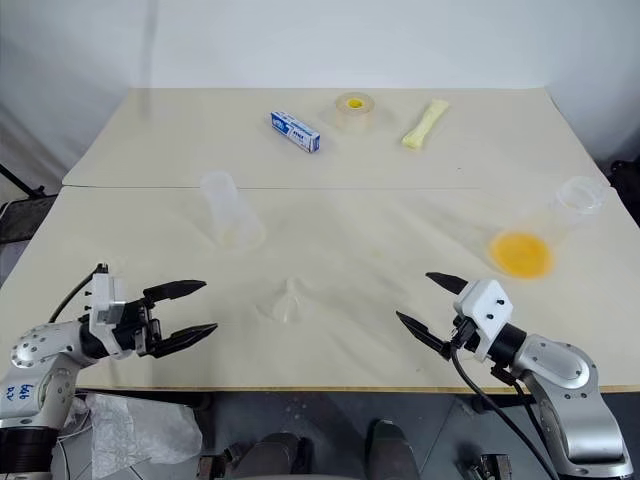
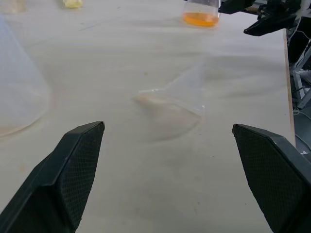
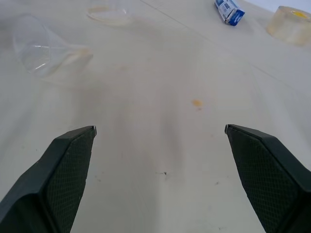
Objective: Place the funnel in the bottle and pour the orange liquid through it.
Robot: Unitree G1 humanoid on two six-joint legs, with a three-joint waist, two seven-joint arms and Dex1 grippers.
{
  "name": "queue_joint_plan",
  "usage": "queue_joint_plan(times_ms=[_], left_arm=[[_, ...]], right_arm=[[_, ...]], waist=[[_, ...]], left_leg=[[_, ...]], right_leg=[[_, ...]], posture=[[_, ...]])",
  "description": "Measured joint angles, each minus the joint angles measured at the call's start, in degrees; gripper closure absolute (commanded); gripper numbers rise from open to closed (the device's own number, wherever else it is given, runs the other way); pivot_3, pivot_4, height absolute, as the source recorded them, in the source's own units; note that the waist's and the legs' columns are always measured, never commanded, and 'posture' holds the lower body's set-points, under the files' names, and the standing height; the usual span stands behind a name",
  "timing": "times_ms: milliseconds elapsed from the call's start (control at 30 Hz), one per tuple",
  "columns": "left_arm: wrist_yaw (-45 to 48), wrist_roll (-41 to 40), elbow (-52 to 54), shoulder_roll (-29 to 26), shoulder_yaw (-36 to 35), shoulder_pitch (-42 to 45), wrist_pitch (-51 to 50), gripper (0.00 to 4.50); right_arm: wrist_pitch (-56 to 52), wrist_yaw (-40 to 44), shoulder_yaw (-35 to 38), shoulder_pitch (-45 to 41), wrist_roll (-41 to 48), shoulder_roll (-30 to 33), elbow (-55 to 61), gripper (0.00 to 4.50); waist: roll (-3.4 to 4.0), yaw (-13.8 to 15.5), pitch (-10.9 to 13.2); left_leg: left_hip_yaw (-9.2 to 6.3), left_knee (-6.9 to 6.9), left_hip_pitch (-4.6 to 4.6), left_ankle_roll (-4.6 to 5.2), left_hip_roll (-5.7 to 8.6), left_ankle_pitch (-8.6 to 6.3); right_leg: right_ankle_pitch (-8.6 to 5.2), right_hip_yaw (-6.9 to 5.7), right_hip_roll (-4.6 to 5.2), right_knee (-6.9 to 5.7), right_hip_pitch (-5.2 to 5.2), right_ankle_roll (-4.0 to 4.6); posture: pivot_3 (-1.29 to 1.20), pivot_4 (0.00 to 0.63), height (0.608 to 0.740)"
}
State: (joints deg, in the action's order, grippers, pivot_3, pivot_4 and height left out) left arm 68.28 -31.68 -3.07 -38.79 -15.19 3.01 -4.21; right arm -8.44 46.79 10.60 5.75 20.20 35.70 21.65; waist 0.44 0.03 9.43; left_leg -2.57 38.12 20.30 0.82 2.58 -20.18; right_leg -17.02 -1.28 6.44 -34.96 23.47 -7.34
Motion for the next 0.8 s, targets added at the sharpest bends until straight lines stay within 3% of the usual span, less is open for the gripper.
queue_joint_plan(times_ms=[367, 800], left_arm=[[-9.77, -0.02, 3.07, -0.13, -1.22, -2.22, -8.56, 0.0], [-15.02, -2.72, 7.32, 2.44, -14.43, -12.65, -6.97, 0.0]], right_arm=[[0.82, 0.44, -1.54, -3.12, 0.02, 0.0, -2.47, 0.06], [1.06, 2.56, -3.57, -8.74, 0.06, -0.07, -7.25, 0.06]], waist=[[0.0, -0.09, 0.0], [-0.02, 0.22, 0.01]], left_leg=[[0.0, 0.01, 0.0, 0.0, 0.0, 0.0], [-0.01, 0.07, 0.0, -0.01, -0.01, -0.01]], right_leg=[[0.0, 0.02, 0.0, -0.04, 0.01, 0.0], [0.0, 0.02, 0.03, 0.13, 0.0, 0.01]], posture=[[0.0, 0.15, 0.74], [0.0, 0.15, 0.74]])
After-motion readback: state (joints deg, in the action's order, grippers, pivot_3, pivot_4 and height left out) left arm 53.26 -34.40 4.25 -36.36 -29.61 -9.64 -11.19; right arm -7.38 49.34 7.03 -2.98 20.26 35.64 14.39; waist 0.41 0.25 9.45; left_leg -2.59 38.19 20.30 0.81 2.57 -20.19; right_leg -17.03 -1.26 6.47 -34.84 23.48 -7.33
